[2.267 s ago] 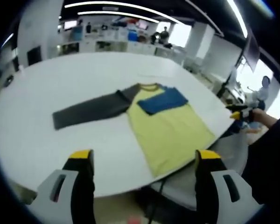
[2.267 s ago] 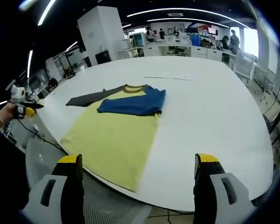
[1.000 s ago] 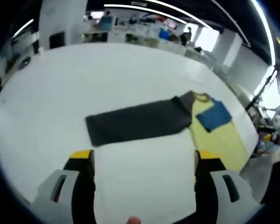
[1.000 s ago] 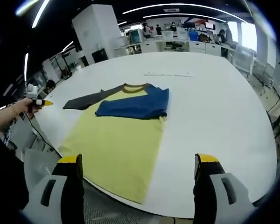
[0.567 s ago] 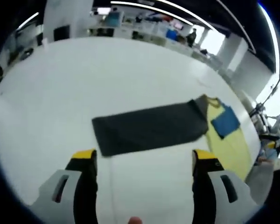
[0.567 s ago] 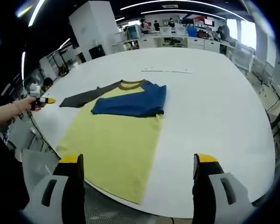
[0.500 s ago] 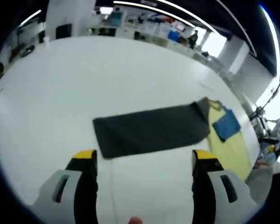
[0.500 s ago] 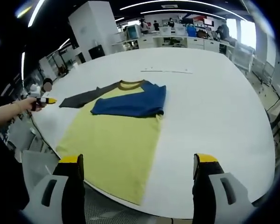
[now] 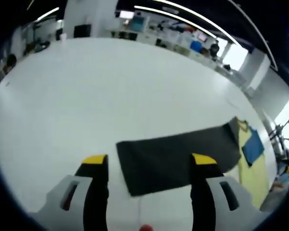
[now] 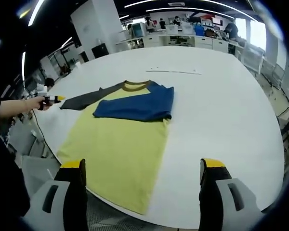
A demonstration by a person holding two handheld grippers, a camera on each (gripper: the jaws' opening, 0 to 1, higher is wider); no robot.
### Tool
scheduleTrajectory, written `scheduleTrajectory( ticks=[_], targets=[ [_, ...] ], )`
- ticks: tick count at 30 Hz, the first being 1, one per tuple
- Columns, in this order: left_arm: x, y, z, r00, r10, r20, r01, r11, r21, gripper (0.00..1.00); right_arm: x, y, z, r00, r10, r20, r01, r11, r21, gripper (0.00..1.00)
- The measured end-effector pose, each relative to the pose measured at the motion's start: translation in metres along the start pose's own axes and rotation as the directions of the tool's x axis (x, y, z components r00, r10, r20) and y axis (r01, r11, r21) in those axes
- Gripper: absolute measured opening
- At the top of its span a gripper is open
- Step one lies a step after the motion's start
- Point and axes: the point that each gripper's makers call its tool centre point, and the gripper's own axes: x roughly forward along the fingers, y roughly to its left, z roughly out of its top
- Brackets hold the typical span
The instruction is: Fold the garment on the visible template until the final outline fits inside the template.
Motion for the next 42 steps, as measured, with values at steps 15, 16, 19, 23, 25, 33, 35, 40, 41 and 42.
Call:
scheduleTrajectory(
  ticks=[15,16,19,23,25,33,35,40,41,42],
  targets=[
    [0.02,0.026,0.002,0.997,0.076,0.035,-0.074,0.995,-0.063,0.42,0.006,-0.005,0.001,1.0,-0.01,-0.022,0.01,1.0,-0.002,0.98],
    [0.02,0.026,0.001,0.996,0.08,0.029,-0.078,0.995,-0.057,0.4,0.007,-0.005,0.001,1.0,-0.01,-0.025,0.01,1.0,-0.001,0.98],
    [0.02,0.028,0.001,0.996,0.084,0.038,-0.082,0.995,-0.061,0.35,0.009,-0.004,-0.001,1.0,-0.006,-0.03,0.006,1.0,0.002,0.98],
    [0.021,0.028,0.002,0.995,0.091,0.039,-0.089,0.995,-0.046,0.32,0.01,-0.003,-0.002,0.999,-0.002,-0.035,0.002,1.0,-0.002,0.98],
    [0.022,0.029,0.003,0.995,0.095,0.037,-0.094,0.995,-0.038,0.3,0.01,-0.003,-0.002,0.999,-0.003,-0.037,0.003,1.0,0.0,0.98],
    [0.025,0.027,0.003,0.995,0.098,0.028,-0.098,0.995,-0.006,0.19,0.009,-0.005,-0.003,0.999,-0.007,-0.04,0.007,1.0,0.001,0.98],
    [0.025,0.028,0.002,0.995,0.102,0.023,-0.102,0.995,0.009,0.15,0.009,-0.005,-0.003,0.999,-0.008,-0.041,0.008,1.0,0.0,0.98],
    [0.026,0.031,-0.001,0.994,0.106,0.022,-0.106,0.994,0.001,0.05,0.009,-0.004,-0.004,0.999,-0.007,-0.041,0.007,1.0,0.003,0.98],
    [0.026,0.031,-0.001,0.994,0.107,0.022,-0.107,0.994,0.0,0.04,0.009,-0.004,-0.004,0.999,-0.006,-0.042,0.007,1.0,0.003,0.98],
    [0.026,0.031,-0.001,0.994,0.108,0.023,-0.108,0.994,-0.001,0.04,0.009,-0.004,-0.004,0.999,-0.006,-0.043,0.006,1.0,0.002,0.98]
  ],
)
